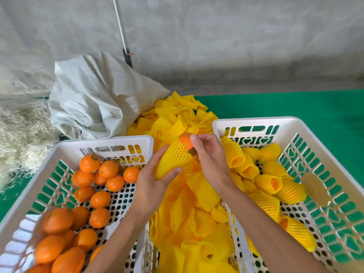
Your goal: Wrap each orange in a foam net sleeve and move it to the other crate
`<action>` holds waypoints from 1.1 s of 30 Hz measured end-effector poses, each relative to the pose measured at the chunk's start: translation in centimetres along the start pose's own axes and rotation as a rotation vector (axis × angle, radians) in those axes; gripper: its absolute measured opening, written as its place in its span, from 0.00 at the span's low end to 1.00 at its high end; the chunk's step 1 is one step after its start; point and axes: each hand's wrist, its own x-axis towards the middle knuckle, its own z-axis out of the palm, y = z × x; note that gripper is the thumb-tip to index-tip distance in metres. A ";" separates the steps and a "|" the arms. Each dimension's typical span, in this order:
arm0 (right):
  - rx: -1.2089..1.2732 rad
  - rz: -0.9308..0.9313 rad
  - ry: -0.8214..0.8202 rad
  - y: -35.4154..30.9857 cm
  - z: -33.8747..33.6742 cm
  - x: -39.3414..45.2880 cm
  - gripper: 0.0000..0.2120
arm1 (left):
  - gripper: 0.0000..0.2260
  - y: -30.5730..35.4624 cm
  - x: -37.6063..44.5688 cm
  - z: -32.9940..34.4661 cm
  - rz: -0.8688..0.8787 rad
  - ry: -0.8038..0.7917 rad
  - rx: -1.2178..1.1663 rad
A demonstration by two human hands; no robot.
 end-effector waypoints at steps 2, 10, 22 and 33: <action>-0.045 -0.034 -0.025 -0.1 -0.3 -0.2 0.18 | 0.28 0.0 0.0 0.0 0.001 0.009 -0.031; -0.021 -0.098 -0.181 -0.2 0.2 -1.3 0.13 | 0.19 0.3 0.1 -0.2 -0.022 0.014 -0.174; -0.372 -0.334 -0.281 -0.1 0.5 -1.8 0.26 | 0.15 0.8 0.2 -0.1 -0.073 -0.024 -0.258; -0.372 -0.544 -0.102 -0.1 1.3 -2.8 0.17 | 0.16 1.1 -0.1 -0.3 0.025 -0.102 -0.243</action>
